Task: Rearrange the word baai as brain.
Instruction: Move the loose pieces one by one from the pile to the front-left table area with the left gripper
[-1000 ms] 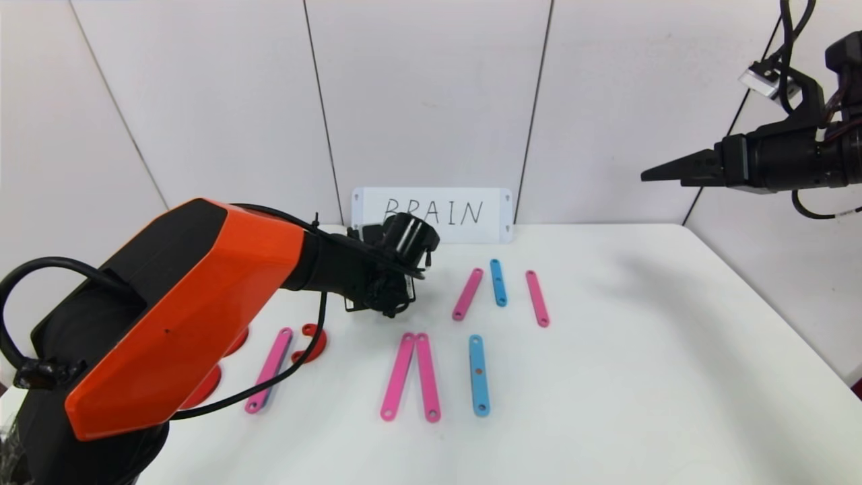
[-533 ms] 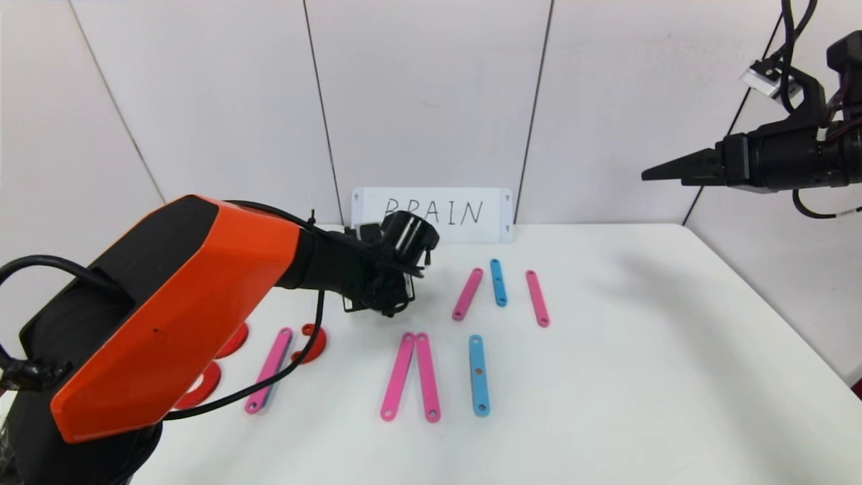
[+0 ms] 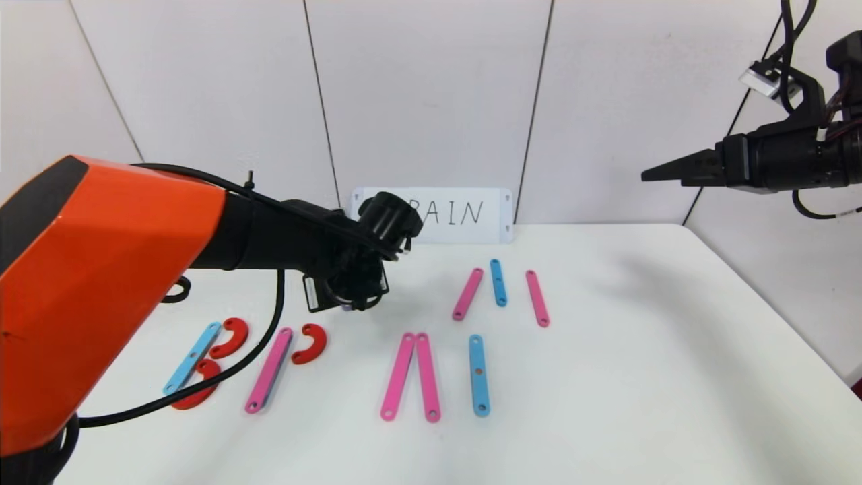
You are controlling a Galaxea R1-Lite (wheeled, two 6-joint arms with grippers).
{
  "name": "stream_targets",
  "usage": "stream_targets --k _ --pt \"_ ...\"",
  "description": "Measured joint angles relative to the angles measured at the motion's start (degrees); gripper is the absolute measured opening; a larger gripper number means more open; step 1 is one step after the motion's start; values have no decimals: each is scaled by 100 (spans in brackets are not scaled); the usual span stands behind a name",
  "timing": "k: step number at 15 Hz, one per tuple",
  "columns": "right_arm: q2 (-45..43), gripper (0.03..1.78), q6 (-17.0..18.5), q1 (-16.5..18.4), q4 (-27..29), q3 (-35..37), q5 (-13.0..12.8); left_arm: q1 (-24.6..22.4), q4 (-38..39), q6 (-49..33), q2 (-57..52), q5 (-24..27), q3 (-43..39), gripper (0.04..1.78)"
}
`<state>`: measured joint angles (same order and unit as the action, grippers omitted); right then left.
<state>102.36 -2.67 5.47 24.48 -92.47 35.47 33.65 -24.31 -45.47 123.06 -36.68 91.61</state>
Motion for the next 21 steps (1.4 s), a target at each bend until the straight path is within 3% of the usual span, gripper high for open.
stream_targets --k 8,15,21 --pt "6 174 0 -29 -1 10 0 240 -91 -894 -842 -52 -1498 27" --pt "17 174 -2 -51 -1 18 -1 488 -144 -1851 -1025 -55 -2224 27" --pt "34 174 -2 -63 -1 27 -1 505 -129 -2071 -1067 -44 -2648 27"
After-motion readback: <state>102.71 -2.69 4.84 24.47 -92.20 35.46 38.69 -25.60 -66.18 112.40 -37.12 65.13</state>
